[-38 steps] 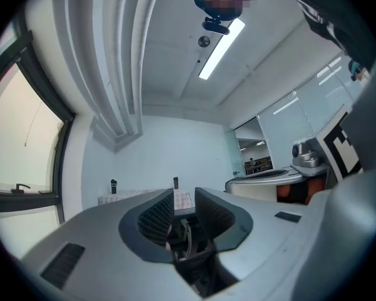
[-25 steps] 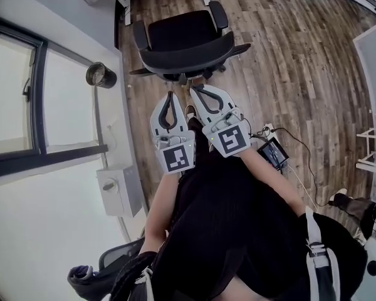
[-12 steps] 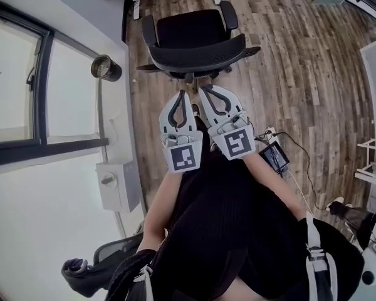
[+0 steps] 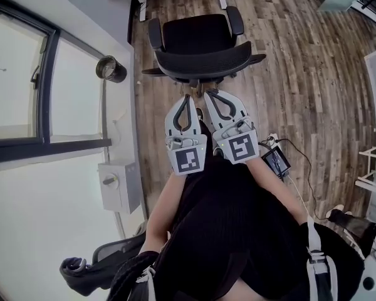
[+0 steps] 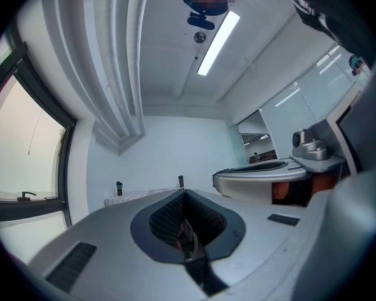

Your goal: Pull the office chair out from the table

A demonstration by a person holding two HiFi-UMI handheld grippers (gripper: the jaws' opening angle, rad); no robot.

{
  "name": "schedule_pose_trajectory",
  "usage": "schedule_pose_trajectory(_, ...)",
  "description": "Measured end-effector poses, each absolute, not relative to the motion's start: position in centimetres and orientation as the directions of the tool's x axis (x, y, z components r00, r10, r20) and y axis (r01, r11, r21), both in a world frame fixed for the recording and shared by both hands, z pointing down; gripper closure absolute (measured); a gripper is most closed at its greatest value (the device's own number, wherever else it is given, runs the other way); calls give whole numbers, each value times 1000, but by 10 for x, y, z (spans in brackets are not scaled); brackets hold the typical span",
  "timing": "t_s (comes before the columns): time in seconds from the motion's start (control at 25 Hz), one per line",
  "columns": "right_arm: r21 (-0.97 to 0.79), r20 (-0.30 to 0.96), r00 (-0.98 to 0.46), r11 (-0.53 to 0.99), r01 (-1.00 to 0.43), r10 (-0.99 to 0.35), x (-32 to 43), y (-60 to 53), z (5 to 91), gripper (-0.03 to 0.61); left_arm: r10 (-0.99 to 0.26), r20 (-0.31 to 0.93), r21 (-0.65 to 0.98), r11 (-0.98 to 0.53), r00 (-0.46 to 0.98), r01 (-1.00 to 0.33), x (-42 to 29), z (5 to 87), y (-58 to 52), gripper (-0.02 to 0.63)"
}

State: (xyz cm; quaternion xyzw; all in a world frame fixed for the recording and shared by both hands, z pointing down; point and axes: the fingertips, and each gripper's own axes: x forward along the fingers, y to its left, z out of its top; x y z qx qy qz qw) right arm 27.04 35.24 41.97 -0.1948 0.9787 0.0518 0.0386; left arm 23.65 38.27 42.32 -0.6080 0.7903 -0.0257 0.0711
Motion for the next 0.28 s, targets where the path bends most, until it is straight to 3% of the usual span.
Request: schedule_pose_trajectory(0.28, 82, -91, -919, 917, -391, -384, 267, 342, 422, 575, -964, -80, -131, 264, -255, -956, 232, 425, 375, 623)
